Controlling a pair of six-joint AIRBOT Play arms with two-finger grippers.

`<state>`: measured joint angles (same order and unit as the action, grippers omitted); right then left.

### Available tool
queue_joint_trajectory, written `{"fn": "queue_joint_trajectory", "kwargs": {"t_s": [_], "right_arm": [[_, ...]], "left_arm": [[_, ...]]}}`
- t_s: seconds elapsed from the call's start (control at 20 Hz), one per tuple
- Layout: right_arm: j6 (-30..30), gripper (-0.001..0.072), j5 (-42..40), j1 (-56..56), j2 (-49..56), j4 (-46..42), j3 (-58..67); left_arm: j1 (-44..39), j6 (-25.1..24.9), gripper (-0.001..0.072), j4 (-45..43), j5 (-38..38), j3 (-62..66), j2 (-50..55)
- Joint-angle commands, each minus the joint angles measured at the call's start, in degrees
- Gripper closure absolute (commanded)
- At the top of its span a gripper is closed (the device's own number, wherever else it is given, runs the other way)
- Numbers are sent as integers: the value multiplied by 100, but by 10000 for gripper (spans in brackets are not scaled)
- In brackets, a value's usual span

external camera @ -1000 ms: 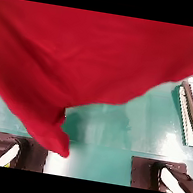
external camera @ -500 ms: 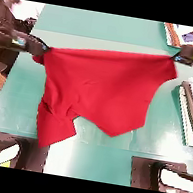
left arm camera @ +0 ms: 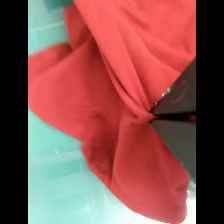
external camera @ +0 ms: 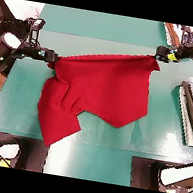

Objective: Fold the shirts.

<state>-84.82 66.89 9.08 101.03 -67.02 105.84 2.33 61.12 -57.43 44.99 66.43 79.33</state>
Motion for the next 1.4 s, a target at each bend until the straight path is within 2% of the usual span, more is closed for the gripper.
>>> {"fn": "queue_joint_trajectory", "kwargs": {"t_s": [0.0,0.05,0.1,0.15,0.2,0.4,0.5,0.6,0.65,0.9,1.0,1.35], "right_arm": [[-4,696,-149,59,326,2,197],[-7,694,-192,57,323,2,197],[-7,667,-201,57,317,9,203],[-7,476,-170,39,304,7,203],[-9,324,-72,2,280,33,201],[223,318,1128,-234,9,258,195],[444,330,1832,-343,-304,260,-74],[527,330,2074,-389,-769,302,-723],[564,330,2059,-389,-1021,299,-1099],[586,330,1552,-365,-2376,306,-3235],[584,330,1419,-369,-2846,308,-3945],[577,329,1405,-374,-3978,304,-5163]], "left_arm": [[22,0,433,-4,-131,-13,166],[22,44,206,-9,-111,-13,166],[22,39,142,-11,-90,-13,160],[22,44,141,-22,-31,2,142],[22,101,141,-92,96,72,98],[490,354,142,-175,1290,413,-275],[953,385,141,-184,2234,389,-514],[1384,472,141,-201,3038,232,-695],[1552,516,141,-216,3152,39,-798],[1801,905,141,-345,2979,-1567,-1300],[1801,1045,141,-348,2621,-2205,-1394],[1801,1082,141,-83,2144,-3254,-1440]]}}
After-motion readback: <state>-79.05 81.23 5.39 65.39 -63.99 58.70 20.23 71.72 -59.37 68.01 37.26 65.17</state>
